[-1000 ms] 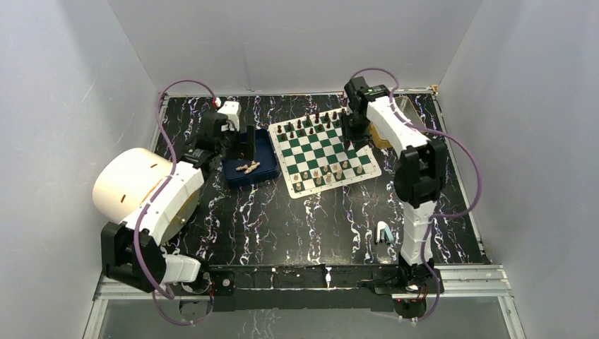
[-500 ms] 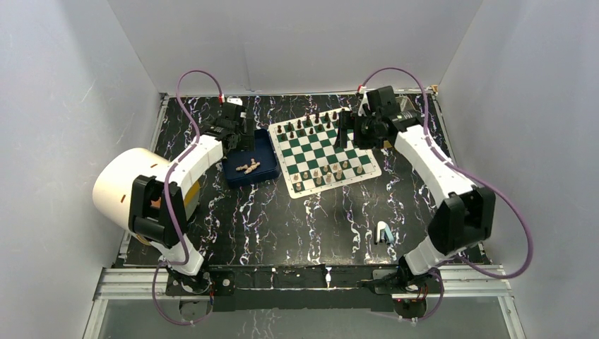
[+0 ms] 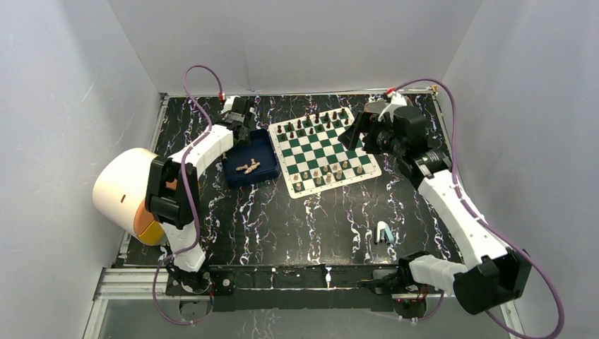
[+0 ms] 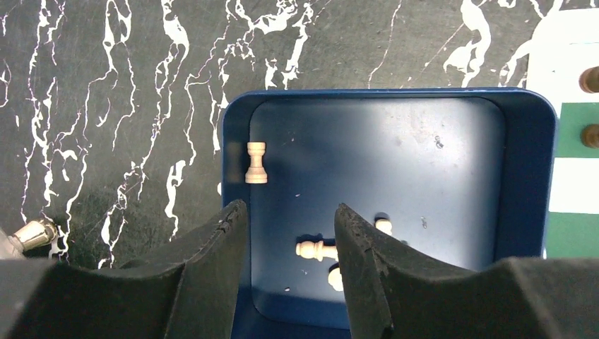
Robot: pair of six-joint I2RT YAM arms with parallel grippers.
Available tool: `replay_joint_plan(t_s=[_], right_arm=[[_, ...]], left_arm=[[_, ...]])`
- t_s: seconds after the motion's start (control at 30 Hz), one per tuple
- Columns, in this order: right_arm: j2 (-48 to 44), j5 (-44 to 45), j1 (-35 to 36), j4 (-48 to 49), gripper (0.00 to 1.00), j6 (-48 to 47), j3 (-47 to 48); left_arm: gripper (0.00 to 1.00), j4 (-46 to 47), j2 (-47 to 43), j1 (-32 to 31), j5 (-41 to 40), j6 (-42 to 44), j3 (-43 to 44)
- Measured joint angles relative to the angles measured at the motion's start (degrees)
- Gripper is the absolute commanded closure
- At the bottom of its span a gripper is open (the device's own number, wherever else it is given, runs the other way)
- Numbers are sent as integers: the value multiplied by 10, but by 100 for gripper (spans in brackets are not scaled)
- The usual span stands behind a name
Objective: Set up the chess pieces on the board
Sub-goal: Pick up the chess piece from the storage box.
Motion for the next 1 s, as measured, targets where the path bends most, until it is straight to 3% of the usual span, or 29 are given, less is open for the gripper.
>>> replay_joint_plan(t_s=[0.17, 0.53, 1.0], right_arm=[[-56, 5, 0, 40, 2, 15, -39], [-63, 8, 0, 57, 2, 16, -38], [-83, -4, 0, 62, 3, 18, -38]], left_arm=[[53, -12, 25, -14, -42, -20, 3], [54, -42, 110, -30, -107, -29, 37], [68, -59, 153, -30, -151, -24, 63]])
